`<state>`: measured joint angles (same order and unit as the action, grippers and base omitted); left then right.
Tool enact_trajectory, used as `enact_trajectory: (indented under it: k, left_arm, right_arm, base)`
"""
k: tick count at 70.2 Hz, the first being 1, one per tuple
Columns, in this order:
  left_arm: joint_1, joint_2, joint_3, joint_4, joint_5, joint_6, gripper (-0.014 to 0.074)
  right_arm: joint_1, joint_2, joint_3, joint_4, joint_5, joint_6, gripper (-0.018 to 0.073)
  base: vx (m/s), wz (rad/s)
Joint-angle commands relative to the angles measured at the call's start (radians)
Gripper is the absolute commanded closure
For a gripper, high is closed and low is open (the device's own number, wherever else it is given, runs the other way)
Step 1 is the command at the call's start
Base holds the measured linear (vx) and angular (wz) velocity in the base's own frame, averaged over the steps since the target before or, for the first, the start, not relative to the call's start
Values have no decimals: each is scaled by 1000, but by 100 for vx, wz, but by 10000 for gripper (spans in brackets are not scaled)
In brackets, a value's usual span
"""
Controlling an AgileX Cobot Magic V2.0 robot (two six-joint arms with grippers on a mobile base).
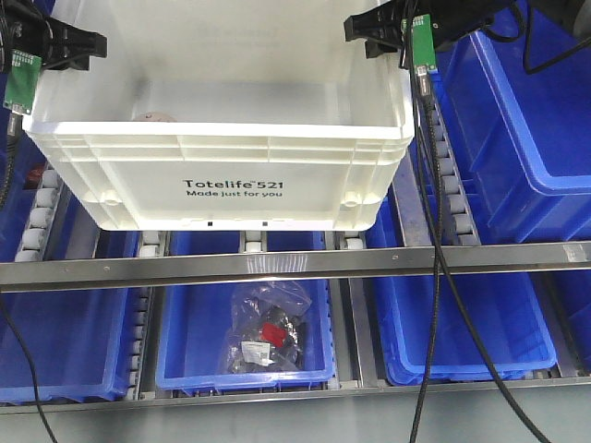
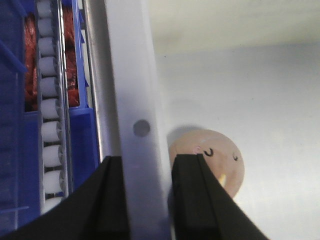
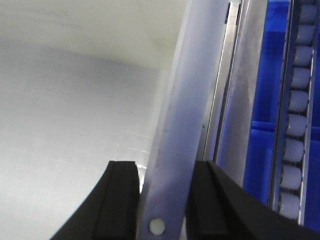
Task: Place moving items into box and shelve
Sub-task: 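Lower the white tote with both grippers onto the shelf's roller track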
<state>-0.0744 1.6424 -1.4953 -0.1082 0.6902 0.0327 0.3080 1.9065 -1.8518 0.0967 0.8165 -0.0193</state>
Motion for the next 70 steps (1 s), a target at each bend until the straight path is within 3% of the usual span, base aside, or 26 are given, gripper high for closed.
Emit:
enact_trajectory:
  k: [1, 50, 60, 70]
  left_arm:
    - [-22, -39, -47, -81, -166, 14, 622]
    - [-22, 115, -47, -90, -139, 6, 611]
    - [-22, 115, -47, -90, -144, 9, 550]
    - [-22, 115, -47, -90, -147, 9, 417]
  right_arm:
    - [24, -73, -47, 96, -179, -69, 571]
    - [24, 28, -47, 93, -210, -139, 548]
    - [24, 28, -47, 91, -215, -139, 456]
    - [24, 28, -47, 92, -221, -139, 261]
  base:
    - [0, 0]
    - [0, 0]
    - [0, 0]
    - [0, 0]
